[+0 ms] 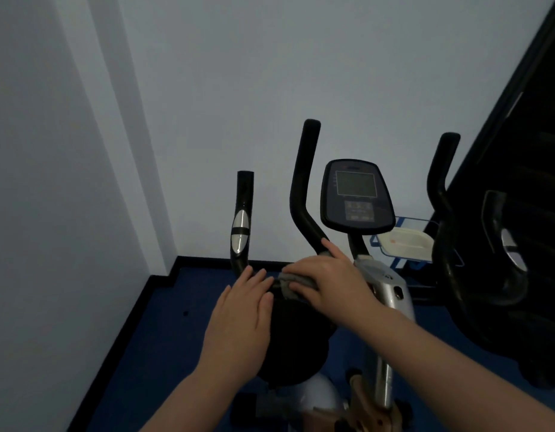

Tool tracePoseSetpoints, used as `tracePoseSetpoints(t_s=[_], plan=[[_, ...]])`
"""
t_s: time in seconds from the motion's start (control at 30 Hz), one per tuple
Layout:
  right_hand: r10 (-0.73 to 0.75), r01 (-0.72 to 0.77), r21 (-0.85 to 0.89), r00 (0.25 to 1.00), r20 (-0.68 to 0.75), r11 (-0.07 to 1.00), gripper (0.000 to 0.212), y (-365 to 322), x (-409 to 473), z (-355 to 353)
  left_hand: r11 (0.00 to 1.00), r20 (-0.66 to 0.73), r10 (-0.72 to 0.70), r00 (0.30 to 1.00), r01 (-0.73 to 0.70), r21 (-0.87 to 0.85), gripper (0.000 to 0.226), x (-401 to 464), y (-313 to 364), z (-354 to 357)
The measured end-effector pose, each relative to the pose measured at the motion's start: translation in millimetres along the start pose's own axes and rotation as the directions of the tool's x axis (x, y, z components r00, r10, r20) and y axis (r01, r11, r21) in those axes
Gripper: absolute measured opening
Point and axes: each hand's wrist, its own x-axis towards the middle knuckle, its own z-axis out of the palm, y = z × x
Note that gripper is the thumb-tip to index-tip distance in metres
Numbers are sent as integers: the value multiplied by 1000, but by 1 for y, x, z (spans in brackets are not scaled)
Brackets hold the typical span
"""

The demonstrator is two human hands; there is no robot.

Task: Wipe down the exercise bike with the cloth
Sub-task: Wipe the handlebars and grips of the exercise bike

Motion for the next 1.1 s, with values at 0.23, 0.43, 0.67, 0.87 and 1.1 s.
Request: tracePoseSetpoints(t_s=[0.23, 0.43, 0.67, 0.87, 1.1], plan=[[41, -36, 47, 993, -110, 998, 32, 9, -33, 3, 995, 73, 68, 995, -62, -73, 48, 3, -5, -5], [45, -42, -60, 998, 38, 997, 32, 4, -11, -11, 951, 105, 193, 976, -160, -263, 40, 7, -15, -16], [178, -176, -28, 980, 91, 984, 31, -13, 11, -11, 862, -216, 305, 928, -365, -353, 35, 57, -55, -49], [283, -284, -19, 945, 163, 959, 34, -20, 19, -15, 840, -153, 502, 851, -522, -150, 41, 141, -64, -76], [458, -461, 1, 882, 114, 887, 39, -59, 40, 13, 807, 7, 547, 837, -525, -270, 53, 178, -77, -71]])
